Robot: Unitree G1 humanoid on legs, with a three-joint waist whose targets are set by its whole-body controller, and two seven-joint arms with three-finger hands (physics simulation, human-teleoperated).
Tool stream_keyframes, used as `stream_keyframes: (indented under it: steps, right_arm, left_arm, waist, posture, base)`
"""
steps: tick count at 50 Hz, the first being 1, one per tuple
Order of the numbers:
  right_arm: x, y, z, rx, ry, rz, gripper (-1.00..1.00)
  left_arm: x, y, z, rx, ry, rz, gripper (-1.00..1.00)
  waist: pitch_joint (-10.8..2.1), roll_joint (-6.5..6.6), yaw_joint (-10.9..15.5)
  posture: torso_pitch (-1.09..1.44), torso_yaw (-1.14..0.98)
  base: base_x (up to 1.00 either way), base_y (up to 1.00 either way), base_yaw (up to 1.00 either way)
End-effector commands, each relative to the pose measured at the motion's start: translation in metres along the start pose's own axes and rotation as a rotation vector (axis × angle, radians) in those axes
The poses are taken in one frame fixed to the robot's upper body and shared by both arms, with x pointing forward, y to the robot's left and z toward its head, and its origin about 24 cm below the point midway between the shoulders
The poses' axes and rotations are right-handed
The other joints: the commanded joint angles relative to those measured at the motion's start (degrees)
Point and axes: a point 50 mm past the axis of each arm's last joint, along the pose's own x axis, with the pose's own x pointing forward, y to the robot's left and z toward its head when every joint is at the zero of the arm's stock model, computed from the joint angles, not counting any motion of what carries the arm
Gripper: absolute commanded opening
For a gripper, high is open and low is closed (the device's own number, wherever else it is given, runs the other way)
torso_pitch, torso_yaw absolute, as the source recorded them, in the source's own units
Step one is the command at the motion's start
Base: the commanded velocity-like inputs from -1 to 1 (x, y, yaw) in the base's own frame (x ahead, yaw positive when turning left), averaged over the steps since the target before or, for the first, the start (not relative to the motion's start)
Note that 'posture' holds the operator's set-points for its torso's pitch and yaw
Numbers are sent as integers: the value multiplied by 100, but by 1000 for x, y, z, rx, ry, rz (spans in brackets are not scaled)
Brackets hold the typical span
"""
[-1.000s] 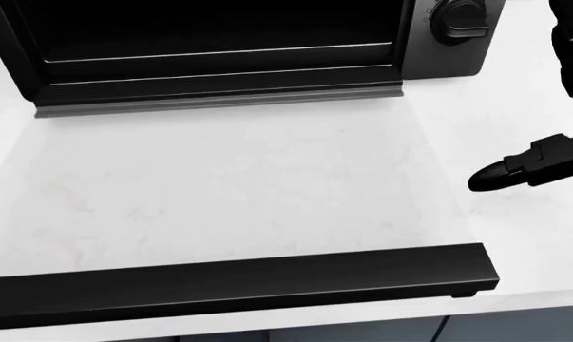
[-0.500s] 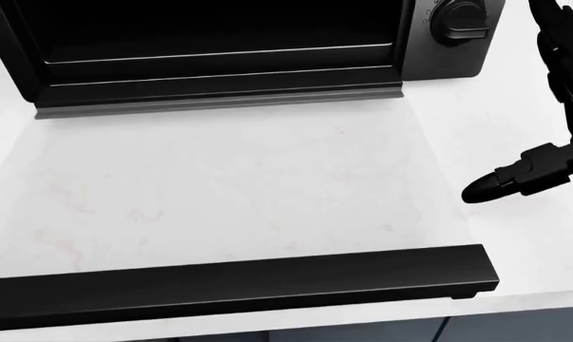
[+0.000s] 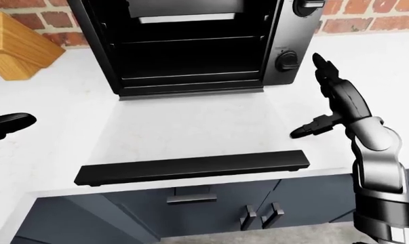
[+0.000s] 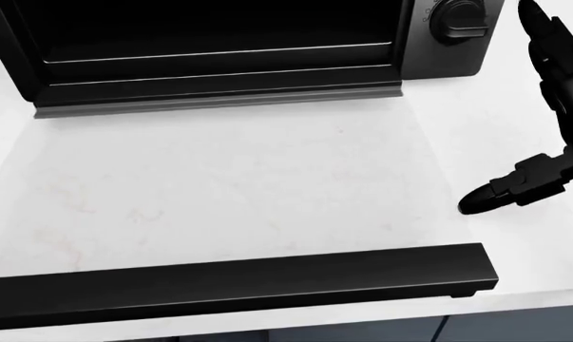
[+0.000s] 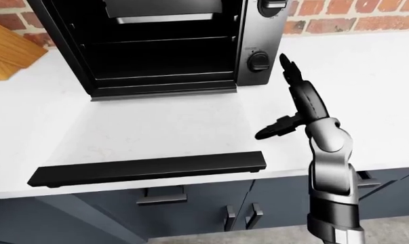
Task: Close the toaster oven door.
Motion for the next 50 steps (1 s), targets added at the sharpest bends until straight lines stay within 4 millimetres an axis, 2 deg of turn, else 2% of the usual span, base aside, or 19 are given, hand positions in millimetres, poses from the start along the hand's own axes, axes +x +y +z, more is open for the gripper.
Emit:
stream_keyframes:
  steps: [1,17,29,43,50]
  right_arm:
    - [1,-11,19,-32,-81,-41,100]
    - [-2,-6,19,-24,-88,-5,100]
    - [-7,2,26,18,-115,37,100]
    - [-15,25,30,68,-130,127,100]
    - [-12,18,39,70,-159,93,100]
  left_arm:
    - [0,-1,20,19,-92,-6,100]
    - [0,-1,21,19,-94,-5,100]
    - [0,0,21,20,-94,-3,100]
    - [0,1,22,20,-97,0,100]
    - [0,1,23,20,-97,0,100]
  waist:
    - [-127,18,1]
    - [-129,23,-2]
    - [-132,30,-3]
    - [-138,45,-26]
    - [-124,53,-38]
  posture:
    - [0,0]
    - [0,0]
    - [0,0]
    - [0,0]
    - [0,0]
  base:
    - [0,0,0]
    - [0,0,0]
    - [0,0,0]
    - [0,0,0]
    - [0,0,0]
